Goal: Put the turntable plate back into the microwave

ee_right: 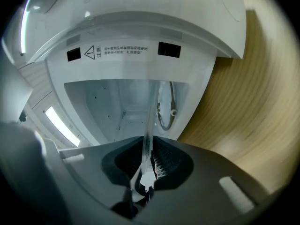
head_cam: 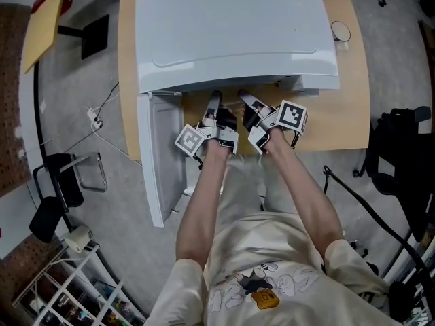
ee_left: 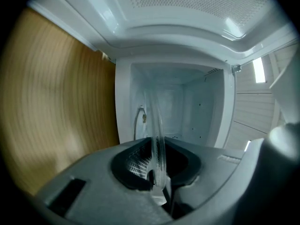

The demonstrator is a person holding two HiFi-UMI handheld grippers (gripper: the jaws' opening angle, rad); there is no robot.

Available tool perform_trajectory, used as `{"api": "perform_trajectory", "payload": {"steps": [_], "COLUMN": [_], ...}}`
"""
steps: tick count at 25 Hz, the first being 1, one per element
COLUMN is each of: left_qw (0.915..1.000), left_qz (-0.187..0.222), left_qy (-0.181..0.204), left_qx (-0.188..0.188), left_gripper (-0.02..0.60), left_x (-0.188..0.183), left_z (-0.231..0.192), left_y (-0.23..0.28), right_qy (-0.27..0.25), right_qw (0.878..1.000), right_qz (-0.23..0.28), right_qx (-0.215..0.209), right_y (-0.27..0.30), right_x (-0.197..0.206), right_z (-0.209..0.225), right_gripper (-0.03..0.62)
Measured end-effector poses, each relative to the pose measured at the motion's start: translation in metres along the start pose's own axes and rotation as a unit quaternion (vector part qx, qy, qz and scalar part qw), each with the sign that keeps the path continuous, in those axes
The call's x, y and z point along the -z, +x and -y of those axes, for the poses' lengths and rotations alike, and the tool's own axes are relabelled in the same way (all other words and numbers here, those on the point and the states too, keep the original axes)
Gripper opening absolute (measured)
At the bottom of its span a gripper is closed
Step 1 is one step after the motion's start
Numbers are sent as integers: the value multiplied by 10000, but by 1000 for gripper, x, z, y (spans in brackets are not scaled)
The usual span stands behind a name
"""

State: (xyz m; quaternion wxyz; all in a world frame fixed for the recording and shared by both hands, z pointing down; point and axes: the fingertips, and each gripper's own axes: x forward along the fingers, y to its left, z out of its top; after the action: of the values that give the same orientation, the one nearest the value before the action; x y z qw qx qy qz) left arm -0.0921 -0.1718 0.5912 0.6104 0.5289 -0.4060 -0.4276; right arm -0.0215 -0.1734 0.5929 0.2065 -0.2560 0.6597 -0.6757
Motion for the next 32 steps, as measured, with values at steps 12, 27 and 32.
{"api": "perform_trajectory", "payload": {"steps": [12, 27, 32], "left_qw": [9986, 9992, 9988], "left_qz": [-517, -107, -157], "left_qy": [-96, -211, -174], "left_qx": [-34, -323, -425], "left_gripper": [92, 38, 34], "left_x": [-9, -26, -29], "left_z": [2, -6, -12], "left_y": [10, 11, 21], "right_qy": [252, 413, 444], "right_qw": [9990, 9974, 9969], "right_qz": [187, 506, 347], "right_qx": [306, 301, 541], "right_y": [24, 38, 29], "right_x": [-16, -28, -13], "right_z": [5, 5, 12], "right_gripper": [46, 48, 54]}}
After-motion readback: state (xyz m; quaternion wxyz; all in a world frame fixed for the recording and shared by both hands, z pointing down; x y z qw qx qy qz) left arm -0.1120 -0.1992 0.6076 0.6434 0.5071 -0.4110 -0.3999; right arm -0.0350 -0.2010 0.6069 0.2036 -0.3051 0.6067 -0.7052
